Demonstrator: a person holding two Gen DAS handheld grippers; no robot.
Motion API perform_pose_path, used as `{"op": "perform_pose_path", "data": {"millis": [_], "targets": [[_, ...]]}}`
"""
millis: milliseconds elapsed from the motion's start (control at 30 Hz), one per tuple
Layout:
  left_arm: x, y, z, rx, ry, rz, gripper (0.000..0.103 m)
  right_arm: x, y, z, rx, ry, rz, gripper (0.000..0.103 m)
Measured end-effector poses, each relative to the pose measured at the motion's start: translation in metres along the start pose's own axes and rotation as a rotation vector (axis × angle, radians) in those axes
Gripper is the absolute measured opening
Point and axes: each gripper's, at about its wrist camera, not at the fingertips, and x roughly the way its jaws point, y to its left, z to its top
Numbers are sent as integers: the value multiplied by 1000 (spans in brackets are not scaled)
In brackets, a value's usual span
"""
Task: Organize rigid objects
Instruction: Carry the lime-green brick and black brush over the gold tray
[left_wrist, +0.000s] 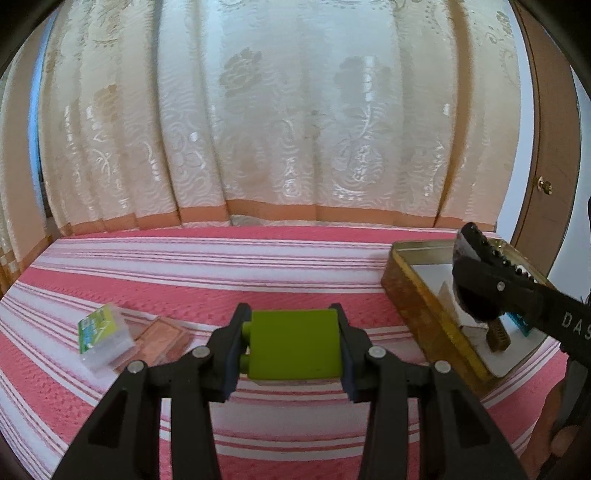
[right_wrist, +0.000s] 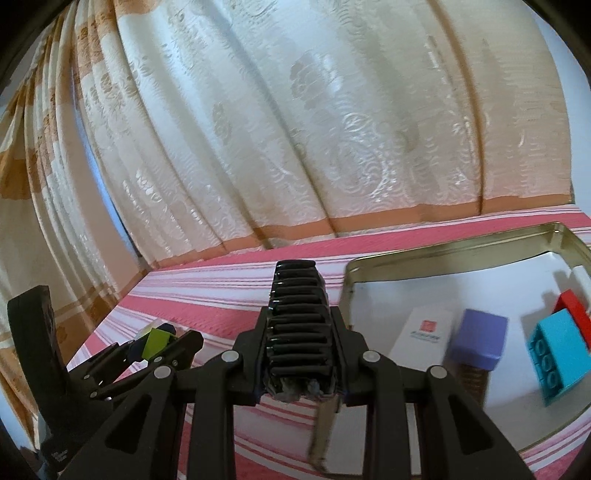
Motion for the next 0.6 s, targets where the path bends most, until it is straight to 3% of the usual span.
{"op": "perform_pose_path", "data": {"millis": [600], "targets": [[5,-55,14,36,-35,-69,42,-29,-56,15,61,-65,-71,31]]}}
